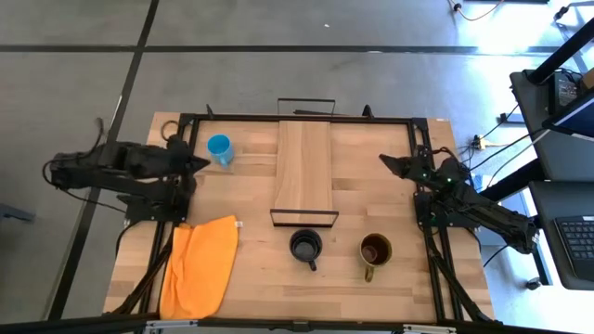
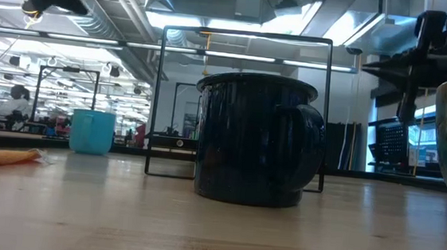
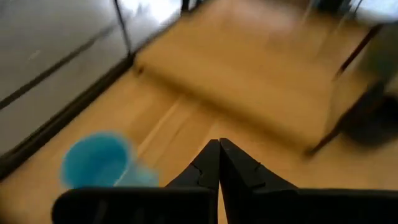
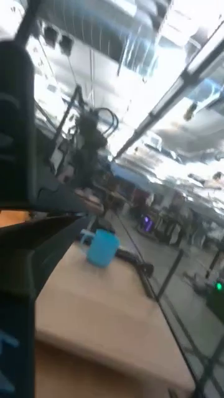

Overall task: Stack small to large cups/mugs on shelf
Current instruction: Put the blue mug on the shelf

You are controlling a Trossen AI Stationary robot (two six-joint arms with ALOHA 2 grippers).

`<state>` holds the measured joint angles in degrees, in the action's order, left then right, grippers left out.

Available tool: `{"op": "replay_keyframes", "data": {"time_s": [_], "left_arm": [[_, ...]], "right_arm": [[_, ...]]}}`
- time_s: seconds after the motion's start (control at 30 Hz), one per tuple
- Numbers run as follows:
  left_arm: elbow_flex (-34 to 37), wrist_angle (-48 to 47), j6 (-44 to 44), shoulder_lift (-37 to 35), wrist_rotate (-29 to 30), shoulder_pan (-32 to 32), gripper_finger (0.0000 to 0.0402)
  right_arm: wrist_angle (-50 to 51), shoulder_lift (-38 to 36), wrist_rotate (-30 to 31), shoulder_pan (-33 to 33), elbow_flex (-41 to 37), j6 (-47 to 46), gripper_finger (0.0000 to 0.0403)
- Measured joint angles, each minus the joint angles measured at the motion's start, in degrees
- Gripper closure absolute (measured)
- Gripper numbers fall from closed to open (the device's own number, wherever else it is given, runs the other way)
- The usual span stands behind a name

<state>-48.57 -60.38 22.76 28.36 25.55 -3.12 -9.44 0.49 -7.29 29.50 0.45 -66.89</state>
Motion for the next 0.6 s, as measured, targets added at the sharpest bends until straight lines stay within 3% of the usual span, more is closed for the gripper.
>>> {"op": "replay_keyframes", "data": {"time_s": [0.27, 0.47, 0.6], "left_arm": [[-3.7, -8.0, -17.4, 17.1, 9.4, 4.1, 0.0398], [-3.7, -12.4, -26.5, 22.2, 3.8, 12.2, 0.0398], [-3.7, -11.4, -34.1, 22.3, -0.2, 17.0, 0.0397]], "right_arm": [[-18.2, 0.0, -1.4, 0.0, 0.0, 1.1, 0.0379], [-34.4, 0.0, -2.7, 0.0, 0.0, 2.7, 0.0379], [-37.6, 0.0, -3.4, 0.0, 0.0, 2.9, 0.0379]]}}
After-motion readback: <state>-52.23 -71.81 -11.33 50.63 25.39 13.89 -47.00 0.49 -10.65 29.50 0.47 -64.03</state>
